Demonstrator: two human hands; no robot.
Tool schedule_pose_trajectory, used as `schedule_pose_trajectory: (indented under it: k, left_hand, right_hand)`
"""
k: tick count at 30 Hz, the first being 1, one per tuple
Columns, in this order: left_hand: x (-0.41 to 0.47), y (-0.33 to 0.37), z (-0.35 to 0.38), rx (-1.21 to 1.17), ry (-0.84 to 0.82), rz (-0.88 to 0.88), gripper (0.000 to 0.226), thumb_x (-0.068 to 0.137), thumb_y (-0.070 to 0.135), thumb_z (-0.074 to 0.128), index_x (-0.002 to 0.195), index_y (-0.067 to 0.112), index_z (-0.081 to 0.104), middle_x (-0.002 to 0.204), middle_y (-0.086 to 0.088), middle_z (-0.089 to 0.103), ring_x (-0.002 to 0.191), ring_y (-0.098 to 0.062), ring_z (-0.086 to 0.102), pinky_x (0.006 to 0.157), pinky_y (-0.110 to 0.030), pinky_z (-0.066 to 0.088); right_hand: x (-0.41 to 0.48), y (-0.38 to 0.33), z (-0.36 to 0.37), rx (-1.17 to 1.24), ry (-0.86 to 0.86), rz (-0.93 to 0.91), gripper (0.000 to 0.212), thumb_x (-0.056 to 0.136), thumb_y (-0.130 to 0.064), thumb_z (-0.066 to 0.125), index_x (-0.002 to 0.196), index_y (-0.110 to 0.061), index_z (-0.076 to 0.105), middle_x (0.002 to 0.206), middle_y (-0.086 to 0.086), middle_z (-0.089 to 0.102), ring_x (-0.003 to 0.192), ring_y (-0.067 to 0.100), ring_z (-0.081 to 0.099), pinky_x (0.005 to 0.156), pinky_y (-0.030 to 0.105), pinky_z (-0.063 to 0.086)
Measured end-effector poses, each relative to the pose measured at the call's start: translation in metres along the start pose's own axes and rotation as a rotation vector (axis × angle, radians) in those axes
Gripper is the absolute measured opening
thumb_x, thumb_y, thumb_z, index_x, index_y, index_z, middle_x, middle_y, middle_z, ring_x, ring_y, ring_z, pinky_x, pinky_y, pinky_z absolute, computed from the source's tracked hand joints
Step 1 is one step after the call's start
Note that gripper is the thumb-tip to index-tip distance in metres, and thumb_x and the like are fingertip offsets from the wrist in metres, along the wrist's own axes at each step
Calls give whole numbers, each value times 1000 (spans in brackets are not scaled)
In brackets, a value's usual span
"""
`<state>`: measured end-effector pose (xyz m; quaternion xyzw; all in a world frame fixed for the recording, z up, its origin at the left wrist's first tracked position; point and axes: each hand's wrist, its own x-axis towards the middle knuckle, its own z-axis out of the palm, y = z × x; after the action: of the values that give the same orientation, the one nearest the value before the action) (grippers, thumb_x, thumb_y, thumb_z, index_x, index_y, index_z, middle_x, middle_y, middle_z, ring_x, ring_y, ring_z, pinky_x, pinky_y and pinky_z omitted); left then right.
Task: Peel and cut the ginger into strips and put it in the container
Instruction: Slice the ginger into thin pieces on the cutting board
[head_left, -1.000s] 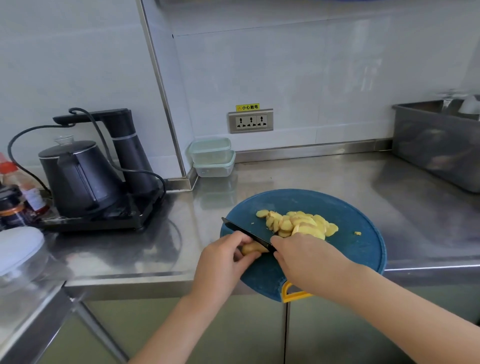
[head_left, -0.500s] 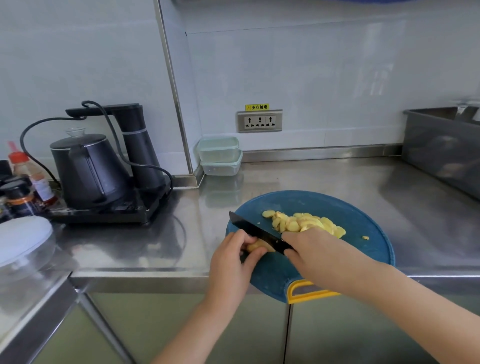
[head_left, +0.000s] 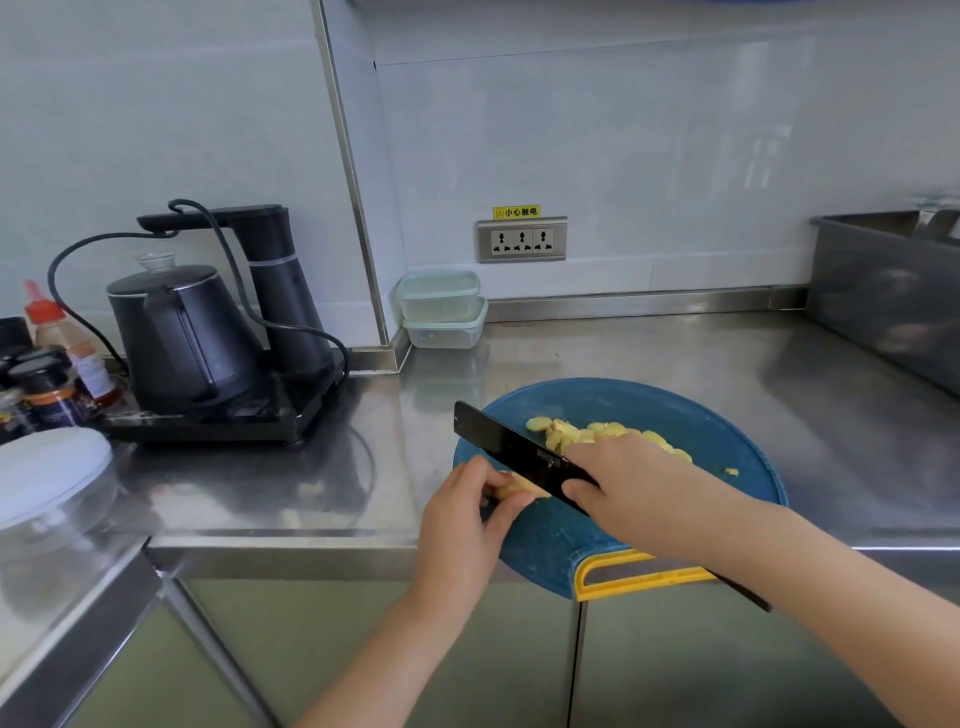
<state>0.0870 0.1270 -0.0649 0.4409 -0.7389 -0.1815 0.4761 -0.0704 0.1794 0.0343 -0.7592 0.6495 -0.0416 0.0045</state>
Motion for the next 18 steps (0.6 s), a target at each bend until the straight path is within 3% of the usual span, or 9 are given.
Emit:
schedule_pose_trajectory:
  k: [3,7,18]
  left_hand:
    - [0,0,0,6,-11,31,14,82,21,72,83,16,59,83,8,61,84,-1,54,68,-7,40]
    - [0,1,-1,21,-27,53,12,84,21,70,84,16,59,83,8,58,84,0,53,68,-7,39]
    - [1,2,-1,28,-36,67,13,84,19,70,84,16,58,83,8,58,85,0,53,68,-6,39]
  right_hand:
    - [-1,0,2,-32,10,-33,26,102,-35,34,103,-18,53,94,2,55,82,16,48,63,28,35]
    - [-1,3,1,18,4,-26,22,102,-32,36,99,-19,54,87,0,51,75,14,45,49,19,27]
    - [-1,5,8,46,37,-24,22,102,-33,35,102,-21,54,83,-1,51,73,15,47,48,22,30]
